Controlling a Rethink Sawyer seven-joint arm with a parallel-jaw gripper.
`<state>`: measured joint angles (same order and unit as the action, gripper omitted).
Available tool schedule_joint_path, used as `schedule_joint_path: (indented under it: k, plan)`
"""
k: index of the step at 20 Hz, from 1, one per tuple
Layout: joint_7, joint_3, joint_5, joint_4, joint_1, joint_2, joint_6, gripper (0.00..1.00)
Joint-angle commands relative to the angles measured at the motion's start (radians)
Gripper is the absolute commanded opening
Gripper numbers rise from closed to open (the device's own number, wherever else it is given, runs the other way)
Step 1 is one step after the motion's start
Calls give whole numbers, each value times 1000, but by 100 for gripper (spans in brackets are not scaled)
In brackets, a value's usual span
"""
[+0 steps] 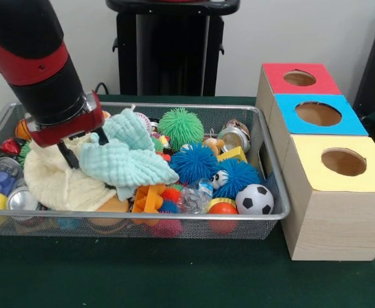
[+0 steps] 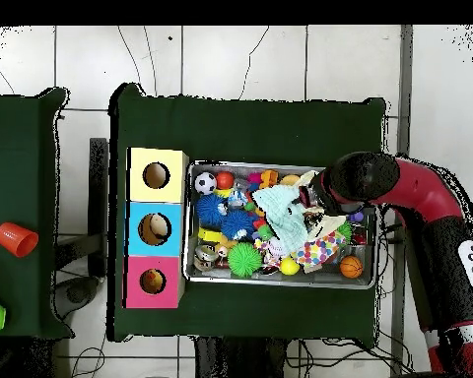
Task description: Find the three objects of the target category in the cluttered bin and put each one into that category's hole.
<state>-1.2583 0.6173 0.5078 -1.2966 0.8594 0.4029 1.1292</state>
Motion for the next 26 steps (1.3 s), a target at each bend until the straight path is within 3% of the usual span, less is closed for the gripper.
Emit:
schedule_joint_path:
  k: [1, 12, 21, 22, 26]
  plan:
    - [-145, -17, -46, -104, 36, 52, -223, 100]
    - [-157, -46, -118, -172, 17, 83, -278, 100]
    - [-123, -73, -137, -168, 3, 87, -286, 100]
    - [-122, -78, -143, -169, 2, 86, -277, 0]
    - [-104, -66, -151, -172, 11, 76, -276, 0]
